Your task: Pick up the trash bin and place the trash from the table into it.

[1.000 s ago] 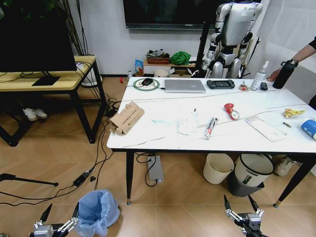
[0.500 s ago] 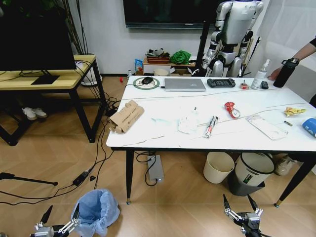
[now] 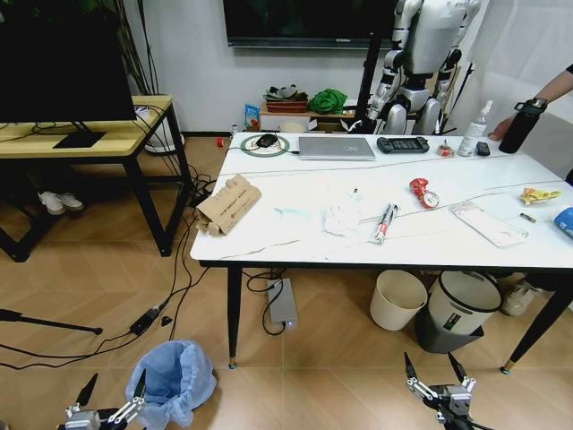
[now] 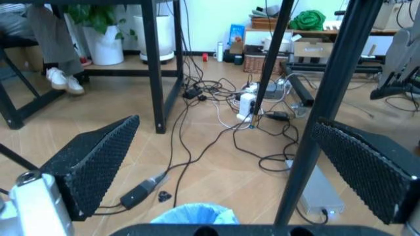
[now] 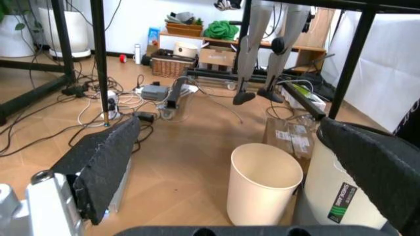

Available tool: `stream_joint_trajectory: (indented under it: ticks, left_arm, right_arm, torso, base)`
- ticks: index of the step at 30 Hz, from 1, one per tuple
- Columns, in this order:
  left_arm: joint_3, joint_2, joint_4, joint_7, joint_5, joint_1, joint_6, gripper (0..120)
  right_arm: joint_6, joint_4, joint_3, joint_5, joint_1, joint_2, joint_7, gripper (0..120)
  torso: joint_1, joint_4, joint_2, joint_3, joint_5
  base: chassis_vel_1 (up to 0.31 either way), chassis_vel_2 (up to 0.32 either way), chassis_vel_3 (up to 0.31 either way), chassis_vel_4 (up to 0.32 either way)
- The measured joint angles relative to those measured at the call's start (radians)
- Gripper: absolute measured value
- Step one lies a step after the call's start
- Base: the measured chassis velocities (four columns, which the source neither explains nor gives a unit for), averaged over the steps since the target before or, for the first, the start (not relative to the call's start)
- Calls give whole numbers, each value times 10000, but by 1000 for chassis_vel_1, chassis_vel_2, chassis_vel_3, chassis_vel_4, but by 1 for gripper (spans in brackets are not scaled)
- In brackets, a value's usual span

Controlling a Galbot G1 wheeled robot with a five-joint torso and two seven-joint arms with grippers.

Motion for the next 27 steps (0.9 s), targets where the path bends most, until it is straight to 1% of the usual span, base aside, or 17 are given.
stream_joint_trajectory:
  ticks: [11,12,18,19,22,23,26,27]
  left_arm:
    - [27,-24,-110,-334,215,-20,385,100]
    - [27,-24,-110,-334,215,-20,385,100]
    - [31,-38,-65,-345,223,-72,380,100]
    - [31,-38,-65,-345,223,-72,380,100]
    - [23,-27,-36,-347,226,-79,368,100]
    - [14,-15,-8,-347,226,-83,356,100]
    - [6,-11,13,-346,225,-91,339,100]
    - [6,-11,13,-346,225,-91,339,100]
  right_arm:
    - [8,-80,-58,8,49,19,0,100]
    - [8,-80,-58,8,49,19,0,100]
    - [10,-86,-65,10,58,43,1,100]
    - [10,-86,-65,10,58,43,1,100]
    - [10,-87,-69,9,59,53,1,100]
    - [10,-85,-75,8,61,69,1,100]
    - [10,-84,-82,3,57,83,2,100]
    - [10,-84,-82,3,57,83,2,100]
  torso:
    - [-248,0,-584,-335,0]
    - [-248,0,-584,-335,0]
    - [-396,0,-921,-525,-1]
    - [-396,0,-921,-525,-1]
    - [-467,0,-1087,-619,0]
    - [-531,0,-1232,-702,-1]
    - [-601,0,-1407,-805,-1]
    - [-601,0,-1407,-805,-1]
  base:
    - [0,0,0,0]
    - [0,0,0,0]
    - [0,0,0,0]
    - [0,0,0,0]
    - [0,0,0,0]
    - [0,0,0,0]
    - [0,0,0,0]
    - [0,0,0,0]
